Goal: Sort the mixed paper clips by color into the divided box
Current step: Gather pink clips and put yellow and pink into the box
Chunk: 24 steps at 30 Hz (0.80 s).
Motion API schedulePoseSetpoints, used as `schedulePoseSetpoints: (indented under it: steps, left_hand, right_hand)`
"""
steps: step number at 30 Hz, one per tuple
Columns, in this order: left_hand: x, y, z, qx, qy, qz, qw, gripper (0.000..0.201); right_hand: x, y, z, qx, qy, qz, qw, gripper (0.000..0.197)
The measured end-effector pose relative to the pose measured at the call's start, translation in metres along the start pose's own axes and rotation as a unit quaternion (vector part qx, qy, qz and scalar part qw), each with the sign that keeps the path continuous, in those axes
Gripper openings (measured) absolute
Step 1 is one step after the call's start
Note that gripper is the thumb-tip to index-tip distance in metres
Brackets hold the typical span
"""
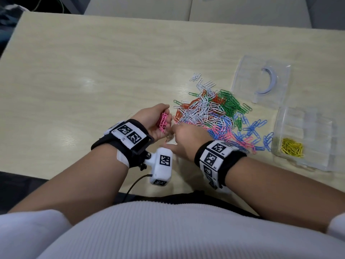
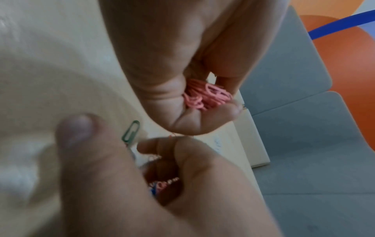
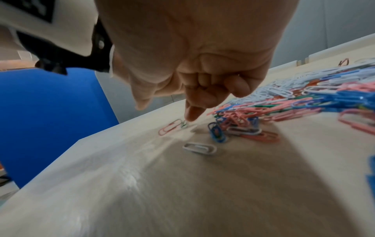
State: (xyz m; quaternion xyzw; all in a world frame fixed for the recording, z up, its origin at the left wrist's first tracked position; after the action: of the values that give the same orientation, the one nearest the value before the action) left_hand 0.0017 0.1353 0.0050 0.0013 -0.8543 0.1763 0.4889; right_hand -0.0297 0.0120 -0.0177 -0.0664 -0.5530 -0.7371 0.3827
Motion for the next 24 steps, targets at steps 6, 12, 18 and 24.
schedulePoseSetpoints:
  steps: [6, 12, 18, 24]
  left_hand:
    - [0.006, -0.012, -0.008, -0.084, -0.024, -0.031, 0.996, 0.036]
    - [0.005, -0.009, -0.006, -0.121, -0.024, -0.056, 0.991, 0.036]
    - [0.001, -0.005, -0.005, -0.112, -0.019, -0.059, 0.992, 0.036]
    - [-0.005, -0.004, 0.000, -0.097, -0.005, -0.076, 0.992, 0.035]
  right_hand:
    - [-0.006, -0.006, 0.000, 0.067, 0.067, 0.018, 0.995, 0.044]
    - [-0.004, -0.009, -0.006, 0.125, 0.099, 0.014, 0.987, 0.018]
    - [0.003, -0.005, -0.020, 0.114, 0.074, -0.004, 0.991, 0.016]
    - [0.007, 0.000, -0.030, 0.114, 0.044, 0.016, 0.992, 0.017]
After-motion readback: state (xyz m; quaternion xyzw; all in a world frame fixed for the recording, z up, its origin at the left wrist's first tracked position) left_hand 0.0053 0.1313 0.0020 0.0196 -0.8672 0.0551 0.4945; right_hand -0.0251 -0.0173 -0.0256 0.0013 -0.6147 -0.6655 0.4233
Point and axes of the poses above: each hand's wrist, its own x-axis away from the middle knuckle, its own y-axis out of the back of the hand, z = x × y, the point moved 1 cm from there along -x, towards the middle knuckle, and after that the axes turned 8 degrees about z, right-handed, at the moved point
